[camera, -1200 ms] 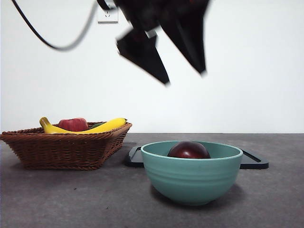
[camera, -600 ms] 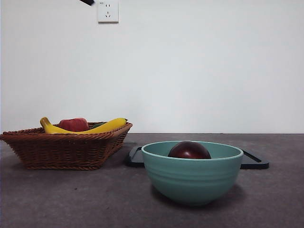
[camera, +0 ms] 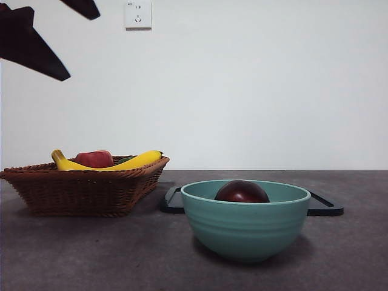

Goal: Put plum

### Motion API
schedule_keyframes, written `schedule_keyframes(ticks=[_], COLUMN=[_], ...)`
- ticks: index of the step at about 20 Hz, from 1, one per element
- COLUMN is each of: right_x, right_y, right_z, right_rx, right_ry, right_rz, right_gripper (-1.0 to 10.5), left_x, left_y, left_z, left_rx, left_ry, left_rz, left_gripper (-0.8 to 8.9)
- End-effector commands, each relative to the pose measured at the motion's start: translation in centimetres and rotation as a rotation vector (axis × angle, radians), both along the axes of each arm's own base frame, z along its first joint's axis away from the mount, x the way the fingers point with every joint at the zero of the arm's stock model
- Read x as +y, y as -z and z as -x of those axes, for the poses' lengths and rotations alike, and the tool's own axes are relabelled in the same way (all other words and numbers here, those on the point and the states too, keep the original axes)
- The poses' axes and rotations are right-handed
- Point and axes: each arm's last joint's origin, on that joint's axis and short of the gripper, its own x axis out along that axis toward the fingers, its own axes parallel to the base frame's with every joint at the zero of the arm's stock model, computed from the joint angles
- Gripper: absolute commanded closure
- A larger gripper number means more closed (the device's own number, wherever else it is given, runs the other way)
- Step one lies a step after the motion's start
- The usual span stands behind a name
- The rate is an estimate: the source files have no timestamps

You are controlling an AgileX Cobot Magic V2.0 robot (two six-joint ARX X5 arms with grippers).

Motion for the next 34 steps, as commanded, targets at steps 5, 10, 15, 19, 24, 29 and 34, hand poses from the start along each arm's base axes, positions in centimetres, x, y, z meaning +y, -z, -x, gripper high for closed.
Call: schedule_keyframes(ticks=[5,10,15,19,24,29,34], right_x=[0.1,0.3,1.9,4.5,8.4,11.1,12.8], right_y=[-0.5,0.2,2.1,3.8,6.4,9.6,12.4], right_z=[-0.2,-1.7,-5.3,-8.2,-10.9,-12.8,-14.1], right_rx=[0.011,0.123,0.269,0.310,0.329,0.372,0.402], right_ry=[0.016,0.029,0.001,-0.033,-0.081,-0.090,-0.099], right_rz=[-0.022,-0.031,0.044,0.109,0.162,0.254,0.299], right_gripper=[5.6,5.6,5.9,5.9,5.9,6.1,7.1], left_x=[-0.2,-0.2,-0.2,-0.2,-0.2,-0.2,-0.2], left_y=[-0.4,-0.4,-0.4,-0.4,-0.4,-0.4,-0.4], left_z=[-0.1,-0.1,-0.1,-0.1,-0.1,-0.1,-0.1], left_rx=[-0.012,-0.013,-0.013,-0.013,-0.013,-0.013,-0.013], left_ry=[0.010,0.010,0.011,0.011,0.011,0.011,0.011], left_rz=[0.021,0.021,0.021,0.021,0.021,0.021,0.021], left_gripper=[4.09,4.09,4.09,4.09,4.09,4.09,4.09])
